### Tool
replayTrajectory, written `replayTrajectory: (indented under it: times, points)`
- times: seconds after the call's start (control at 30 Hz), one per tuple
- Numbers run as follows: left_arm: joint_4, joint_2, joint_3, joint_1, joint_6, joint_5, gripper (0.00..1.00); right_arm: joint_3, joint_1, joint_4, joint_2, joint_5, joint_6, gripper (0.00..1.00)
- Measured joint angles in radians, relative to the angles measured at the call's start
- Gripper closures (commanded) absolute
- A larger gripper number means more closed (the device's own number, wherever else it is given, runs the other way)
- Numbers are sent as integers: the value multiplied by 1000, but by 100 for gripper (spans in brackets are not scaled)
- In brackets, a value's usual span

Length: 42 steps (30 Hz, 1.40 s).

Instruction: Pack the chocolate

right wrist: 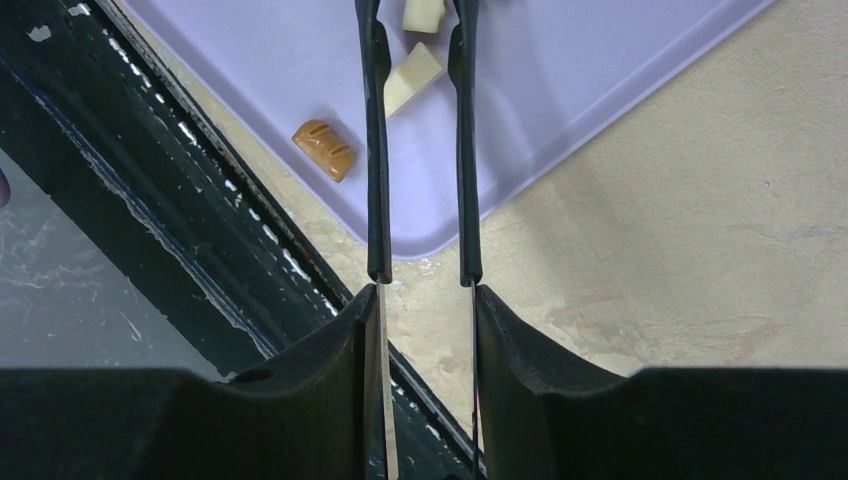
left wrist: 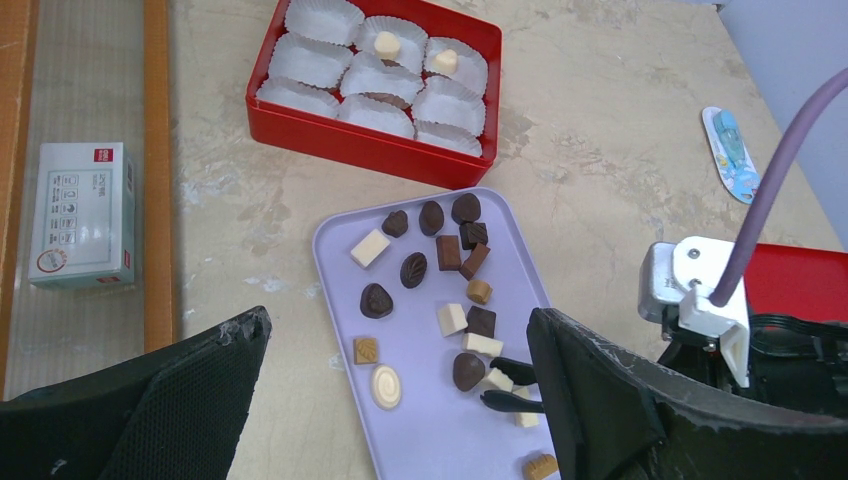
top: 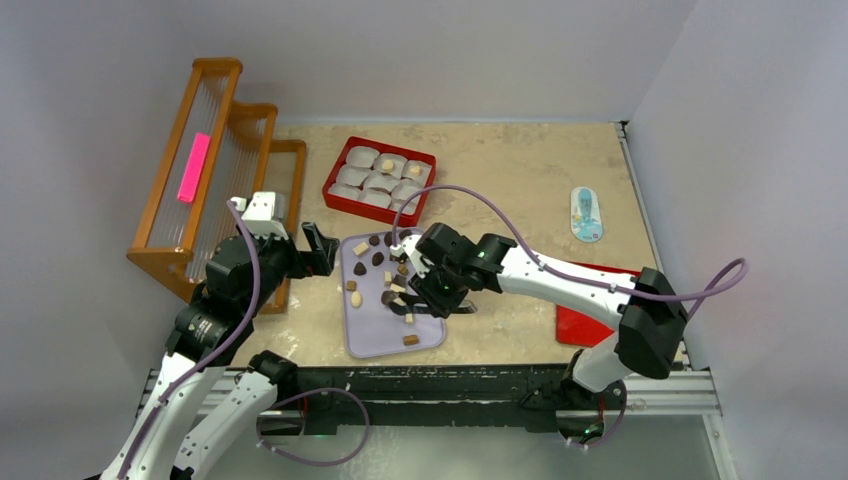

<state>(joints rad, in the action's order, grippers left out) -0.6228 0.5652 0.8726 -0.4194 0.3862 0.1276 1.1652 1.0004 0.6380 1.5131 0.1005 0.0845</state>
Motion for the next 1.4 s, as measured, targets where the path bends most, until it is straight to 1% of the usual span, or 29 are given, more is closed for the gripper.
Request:
replayTrajectory:
  times: [0.07,0.27,0.4,0.77,0.93,1.1,1.2,1.4]
  points:
    - [0,0,0,0,0,0,0,5,0,-1,16,0,0,69]
    - [0,-2,0,0,0,0,0,17,1,-8,34,-2,0,88]
    - [0,-2,0,0,0,0,0,18,1,-11,21,-1,0,94]
    - [0,-3,0,0,0,0,0,23,1,-14,-56,-5,4,96]
    - [0,-4,0,0,0,0,0,47,1,-13,-67,-31,13,94]
    - [0,-7,0,0,0,0,0,130,-1,-19,-62,-92,8,93]
    - [0,-8,0,0,0,0,0,192,-15,-58,-45,-121,1,93]
    - [0,-18,0,0,0,0,0,285,-120,-186,39,-136,-6,92]
